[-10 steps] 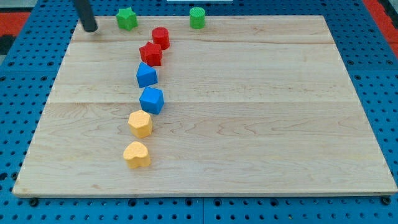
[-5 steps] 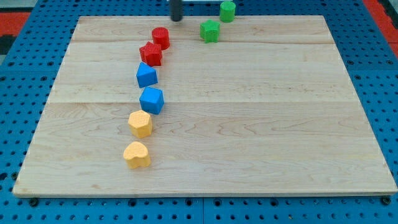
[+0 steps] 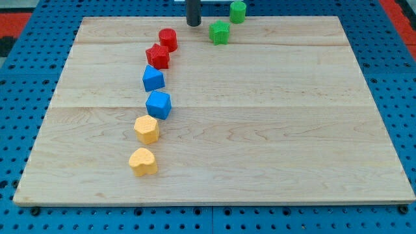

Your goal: Move the green star diagonally bottom right to the green circle

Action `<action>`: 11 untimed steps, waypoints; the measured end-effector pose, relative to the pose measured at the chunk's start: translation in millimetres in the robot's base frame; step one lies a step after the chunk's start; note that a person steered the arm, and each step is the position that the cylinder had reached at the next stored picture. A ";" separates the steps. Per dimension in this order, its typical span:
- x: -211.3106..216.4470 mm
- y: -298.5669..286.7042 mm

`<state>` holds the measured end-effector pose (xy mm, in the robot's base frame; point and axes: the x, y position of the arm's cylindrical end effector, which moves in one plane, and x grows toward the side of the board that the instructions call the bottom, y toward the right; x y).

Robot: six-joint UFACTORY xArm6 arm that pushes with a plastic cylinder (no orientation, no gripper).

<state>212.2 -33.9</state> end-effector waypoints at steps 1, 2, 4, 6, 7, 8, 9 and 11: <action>0.3 0.1; 24.2 50.3; 10.1 156.5; 13.2 118.0; 51.0 83.8; 85.6 127.3; 68.0 163.2; 98.8 175.5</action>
